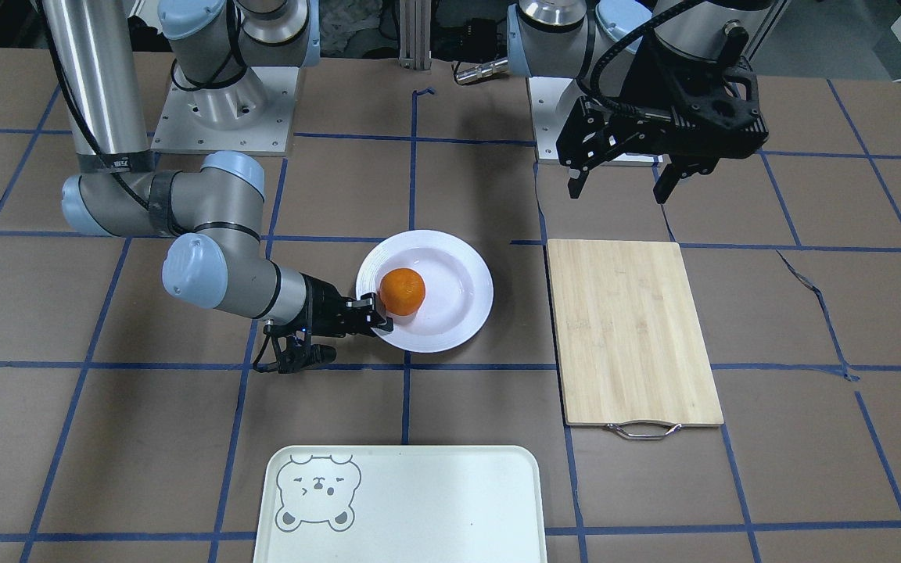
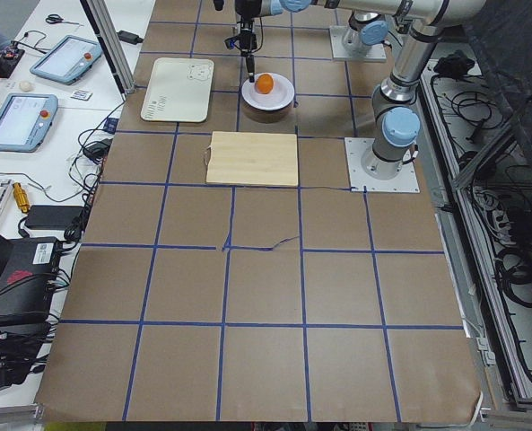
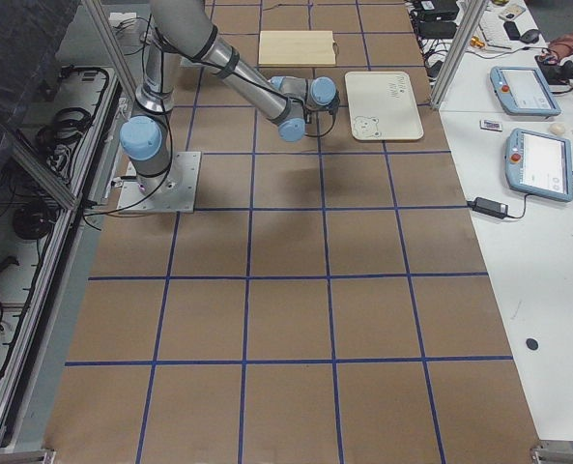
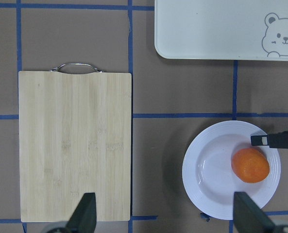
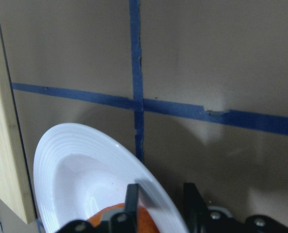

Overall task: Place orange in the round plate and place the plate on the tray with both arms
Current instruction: 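Grasp the bowl rim nearest the tray with the right gripper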

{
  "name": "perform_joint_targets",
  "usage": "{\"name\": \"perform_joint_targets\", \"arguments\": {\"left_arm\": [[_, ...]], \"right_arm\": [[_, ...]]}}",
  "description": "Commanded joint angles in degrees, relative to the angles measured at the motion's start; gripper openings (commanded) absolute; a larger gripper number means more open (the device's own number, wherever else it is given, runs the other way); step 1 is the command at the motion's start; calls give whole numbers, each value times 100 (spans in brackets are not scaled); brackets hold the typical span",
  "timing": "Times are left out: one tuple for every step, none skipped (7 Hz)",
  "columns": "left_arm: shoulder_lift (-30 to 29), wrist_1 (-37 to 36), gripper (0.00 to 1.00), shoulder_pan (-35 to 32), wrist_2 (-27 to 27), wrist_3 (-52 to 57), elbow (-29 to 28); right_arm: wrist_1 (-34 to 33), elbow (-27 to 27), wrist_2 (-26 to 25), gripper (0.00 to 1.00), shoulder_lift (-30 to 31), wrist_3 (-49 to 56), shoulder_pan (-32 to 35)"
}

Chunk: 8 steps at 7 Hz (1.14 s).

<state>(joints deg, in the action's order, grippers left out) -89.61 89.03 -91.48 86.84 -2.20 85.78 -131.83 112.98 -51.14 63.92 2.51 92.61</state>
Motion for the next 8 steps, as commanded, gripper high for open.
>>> {"name": "perform_joint_targets", "arguments": {"left_arm": [[-4, 0, 100, -1, 0, 0, 0], [-4, -9, 100, -1, 0, 0, 0], [-4, -9, 100, -1, 0, 0, 0], [-4, 0, 100, -1, 0, 0, 0], [-4, 0, 100, -1, 0, 0, 0], [-4, 0, 100, -1, 0, 0, 0], [-4, 0, 100, -1, 0, 0, 0], [-4, 0, 100, -1, 0, 0, 0]], "right_arm": [[-18, -22, 7, 0, 7, 189, -6], [-10, -57, 8, 0, 50, 189, -6], [-253, -66, 8, 0, 68, 180, -15], [-517, -66, 16, 0, 77, 171, -15], [-763, -74, 216, 0, 77, 171, -23], [-826, -75, 514, 0, 77, 145, -23], [-836, -83, 561, 0, 86, 180, -41], [-870, -83, 561, 0, 164, 180, -58]]}}
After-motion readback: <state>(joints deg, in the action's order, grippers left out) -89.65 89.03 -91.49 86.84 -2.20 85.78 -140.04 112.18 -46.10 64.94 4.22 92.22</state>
